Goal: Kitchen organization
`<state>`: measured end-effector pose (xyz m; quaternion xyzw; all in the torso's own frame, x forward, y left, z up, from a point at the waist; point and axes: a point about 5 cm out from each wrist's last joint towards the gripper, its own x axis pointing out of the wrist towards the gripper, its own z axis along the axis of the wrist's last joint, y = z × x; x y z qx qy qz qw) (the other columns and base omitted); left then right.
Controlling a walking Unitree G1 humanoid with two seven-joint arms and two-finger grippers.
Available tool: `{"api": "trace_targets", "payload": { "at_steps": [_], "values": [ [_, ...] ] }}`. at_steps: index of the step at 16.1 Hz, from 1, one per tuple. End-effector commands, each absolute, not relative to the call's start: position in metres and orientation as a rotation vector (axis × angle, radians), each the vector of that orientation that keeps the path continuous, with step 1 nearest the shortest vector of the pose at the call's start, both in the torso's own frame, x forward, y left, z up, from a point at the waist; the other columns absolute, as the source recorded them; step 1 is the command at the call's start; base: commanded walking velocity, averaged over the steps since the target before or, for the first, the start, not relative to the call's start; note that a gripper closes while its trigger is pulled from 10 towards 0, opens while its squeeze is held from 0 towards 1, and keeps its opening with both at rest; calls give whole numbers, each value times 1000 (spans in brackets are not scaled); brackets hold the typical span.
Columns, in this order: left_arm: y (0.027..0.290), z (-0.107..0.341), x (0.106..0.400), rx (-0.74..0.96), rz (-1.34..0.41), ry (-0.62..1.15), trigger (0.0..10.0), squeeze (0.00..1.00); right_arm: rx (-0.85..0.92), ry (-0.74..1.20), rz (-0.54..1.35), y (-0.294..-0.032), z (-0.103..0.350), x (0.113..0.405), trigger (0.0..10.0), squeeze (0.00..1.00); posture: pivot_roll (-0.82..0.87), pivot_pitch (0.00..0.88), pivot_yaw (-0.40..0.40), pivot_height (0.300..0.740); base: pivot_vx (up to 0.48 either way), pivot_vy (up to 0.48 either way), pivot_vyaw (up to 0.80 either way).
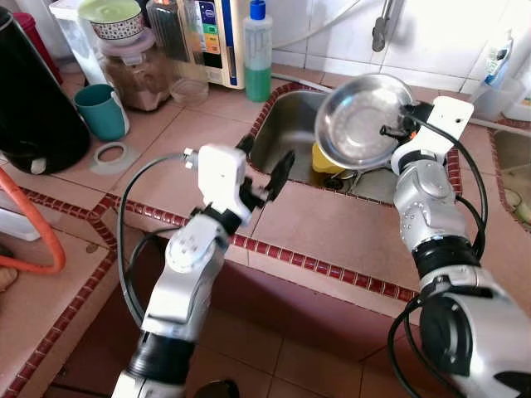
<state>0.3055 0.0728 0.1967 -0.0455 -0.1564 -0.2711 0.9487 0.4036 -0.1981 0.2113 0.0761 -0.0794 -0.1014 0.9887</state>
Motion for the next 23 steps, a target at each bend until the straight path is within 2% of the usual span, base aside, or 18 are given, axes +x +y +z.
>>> {"api": "trace_targets", "payload": {
  "at_steps": [1, 4, 6, 7, 8, 9, 19, 20, 21, 23],
  "values": [
    [74, 198, 300, -69, -550, -314, 10000, 1000, 98, -162, -233, -199, 212, 405, 0, 0, 150, 145, 51, 740, 0, 0, 0],
    [82, 193, 294, -48, -523, -280, 10000, 1000, 5, -109, -297, -204, 198, 404, 0, 0, 185, 149, 52, 740, 0, 0, 0],
    [86, 191, 292, -31, -521, -264, 10000, 1000, -13, -62, -276, -201, 187, 403, 0, 0, 198, 147, 55, 740, 0, 0, 0],
    [87, 190, 290, -20, -525, -255, 10000, 1000, -48, -37, -257, -198, 182, 403, 1098, 0, 203, 147, 56, 740, 0, 0, 0],
    [88, 189, 288, -7, -528, -248, 10000, 1000, -56, 0, -193, -191, 176, 403, 3765, 0, 209, 145, 59, 740, 0, 0, 0],
    [89, 189, 287, 1, -526, -244, 10000, 1000, -108, 30, -157, -187, 172, 404, 10000, 0, 212, 147, 60, 740, 0, 0, 0],
    [88, 194, 283, 28, -535, -236, 10000, 1000, -251, 46, -58, -170, 171, 406, 10000, 0, 247, 141, 70, 740, 0, 0, 0],
    [87, 194, 283, 28, -535, -235, 10000, 1000, -276, 42, -68, -171, 173, 407, 10000, 24, 247, 140, 69, 740, 0, 0, 0],
    [87, 194, 283, 30, -531, -234, 10000, 1000, -316, 33, -90, -173, 176, 407, 10000, 1000, 246, 138, 65, 740, 0, 0, 0],
    [86, 193, 283, 34, -524, -231, 10000, 1000, -355, 34, -119, -180, 178, 407, 10000, 1000, 243, 133, 56, 740, 0, 0, 0]
  ]
}}
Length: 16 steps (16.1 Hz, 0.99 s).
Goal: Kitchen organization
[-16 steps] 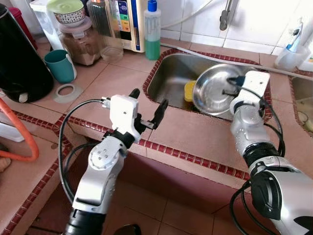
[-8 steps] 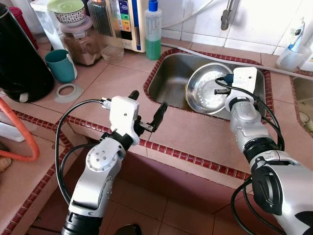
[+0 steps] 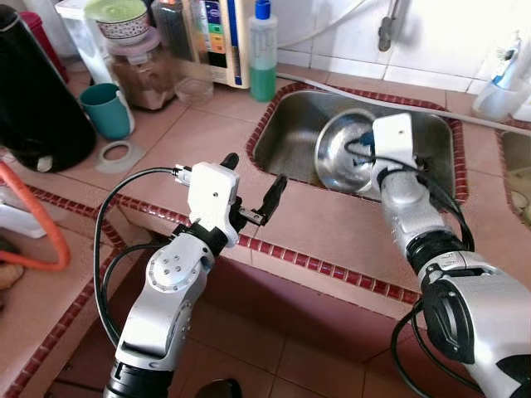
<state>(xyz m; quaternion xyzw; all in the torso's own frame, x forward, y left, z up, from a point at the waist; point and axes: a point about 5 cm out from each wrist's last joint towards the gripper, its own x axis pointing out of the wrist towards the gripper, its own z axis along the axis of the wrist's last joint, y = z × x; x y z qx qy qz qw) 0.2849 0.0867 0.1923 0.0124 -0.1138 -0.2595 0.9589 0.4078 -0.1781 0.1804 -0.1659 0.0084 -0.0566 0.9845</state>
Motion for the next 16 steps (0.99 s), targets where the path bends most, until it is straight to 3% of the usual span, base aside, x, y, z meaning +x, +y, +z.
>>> {"api": "trace_targets", "payload": {
  "at_steps": [1, 8, 12, 13, 15, 16],
  "values": [
    [86, 193, 283, 35, -523, -230, 10000, 1000, -356, 40, -125, -183, 177, 407, 10000, 1000, 241, 132, 55, 740, 0, 0, 0],
    [86, 193, 285, 36, -516, -228, 10000, 1000, -347, 73, -144, -192, 172, 405, 10000, 1000, 240, 124, 54, 740, 0, 0, 0],
    [85, 191, 285, 43, -520, -220, 10000, 1000, -362, 62, -102, -185, 176, 407, 10000, 1000, 234, 120, 52, 740, 0, 0, 0],
    [85, 191, 285, 42, -523, -217, 10000, 937, -355, 61, -98, -184, 177, 408, 10000, 1000, 232, 120, 52, 740, 0, 0, 0],
    [82, 191, 286, 41, -531, -215, 10000, 533, -335, 56, -88, -183, 179, 408, 10000, 1000, 225, 116, 52, 740, 0, 0, 0],
    [81, 191, 287, 42, -533, -214, 10000, 502, -328, 53, -85, -182, 180, 408, 10000, 1000, 224, 115, 52, 740, 0, 0, 0]
  ]
}}
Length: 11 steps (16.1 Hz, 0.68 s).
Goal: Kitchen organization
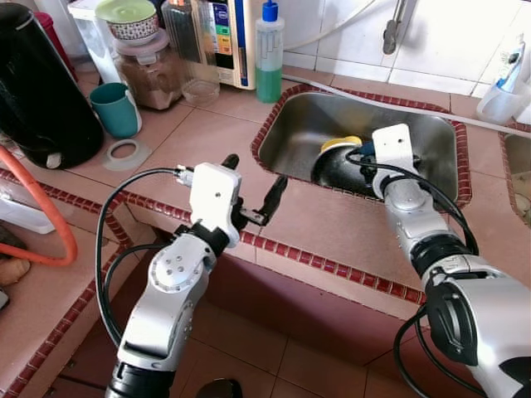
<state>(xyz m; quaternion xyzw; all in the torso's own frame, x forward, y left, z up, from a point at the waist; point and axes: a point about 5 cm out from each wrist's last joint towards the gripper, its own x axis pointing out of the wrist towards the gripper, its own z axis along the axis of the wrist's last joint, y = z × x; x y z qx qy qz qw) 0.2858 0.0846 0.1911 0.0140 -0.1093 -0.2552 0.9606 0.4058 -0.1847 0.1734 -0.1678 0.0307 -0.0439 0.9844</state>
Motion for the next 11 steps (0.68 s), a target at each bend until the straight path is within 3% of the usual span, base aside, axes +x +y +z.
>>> {"api": "trace_targets", "payload": {
  "at_steps": [1, 2, 3, 11],
  "values": [
    [81, 190, 287, 42, -530, -213, 10000, 188, -312, 56, -84, -183, 179, 408, 10000, 1000, 223, 112, 52, 740, 0, 0, 0],
    [81, 190, 288, 48, -524, -209, 10000, 43, -293, 67, -88, -186, 177, 407, 10000, 1000, 224, 110, 52, 740, 0, 0, 0],
    [82, 190, 288, 51, -520, -206, 10000, 0, -285, 80, -91, -188, 175, 407, 10000, 1000, 226, 109, 51, 740, 0, 0, 0],
    [83, 190, 296, 91, -443, -195, 10000, 0, -237, 42, -104, -196, 185, 408, 10000, 1000, 201, 96, 42, 740, 0, 0, 0]
  ]
}}
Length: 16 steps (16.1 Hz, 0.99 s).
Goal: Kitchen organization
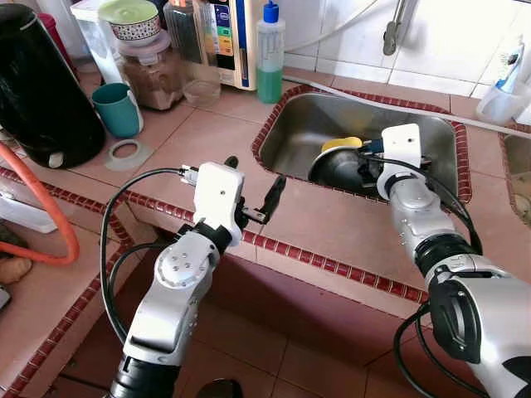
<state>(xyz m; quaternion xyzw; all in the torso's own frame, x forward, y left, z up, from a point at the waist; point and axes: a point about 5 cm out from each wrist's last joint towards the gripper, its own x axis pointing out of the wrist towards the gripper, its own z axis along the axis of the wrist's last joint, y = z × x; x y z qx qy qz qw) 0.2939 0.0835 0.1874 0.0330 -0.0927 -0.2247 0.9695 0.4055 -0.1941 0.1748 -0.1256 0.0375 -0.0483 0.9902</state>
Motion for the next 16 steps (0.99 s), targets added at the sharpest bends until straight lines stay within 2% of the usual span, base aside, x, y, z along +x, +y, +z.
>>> {"api": "trace_targets", "payload": {
  "at_steps": [1, 4, 8, 9, 10, 11, 12, 13, 15, 16],
  "values": [
    [82, 191, 297, 85, -444, -196, 10000, 0, -239, 45, -104, -198, 185, 408, 10000, 1000, 197, 94, 39, 740, 0, 0, 0],
    [86, 189, 302, 42, -421, -177, 10000, 0, -121, 105, -151, -208, 177, 405, 10000, 1000, 184, 89, 28, 740, 0, 0, 0],
    [84, 183, 303, 57, -420, -162, 10000, 0, -168, 304, -81, -213, 153, 398, 10000, 996, 166, 87, 6, 740, 0, 0, 0],
    [84, 183, 303, 56, -421, -160, 10000, 0, -152, 333, -43, -212, 151, 398, 10000, 839, 158, 88, 3, 740, 0, 0, 0],
    [84, 182, 303, 54, -421, -158, 10000, 0, -146, 358, -5, -212, 150, 397, 10000, 596, 152, 88, 1, 740, 0, 0, 0],
    [83, 181, 304, 52, -423, -156, 10000, 0, -164, 387, 53, -210, 148, 396, 10000, 529, 147, 88, -1, 740, 0, 0, 0],
    [83, 181, 304, 52, -425, -156, 10000, 0, -176, 395, 75, -210, 147, 396, 10000, 169, 143, 88, -3, 740, 0, 0, 0],
    [81, 181, 305, 51, -431, -156, 10000, 0, -204, 420, 147, -207, 146, 395, 10000, 0, 137, 88, -5, 740, 0, 0, 0],
    [81, 180, 305, 46, -437, -155, 10000, 0, -129, 452, 209, -203, 144, 394, 10000, 0, 133, 87, -6, 740, 0, 0, 0],
    [80, 179, 306, 47, -449, -153, 10000, 0, -41, 469, 352, -192, 144, 392, 10000, 0, 129, 83, -6, 740, 0, 0, 0]
  ]
}}
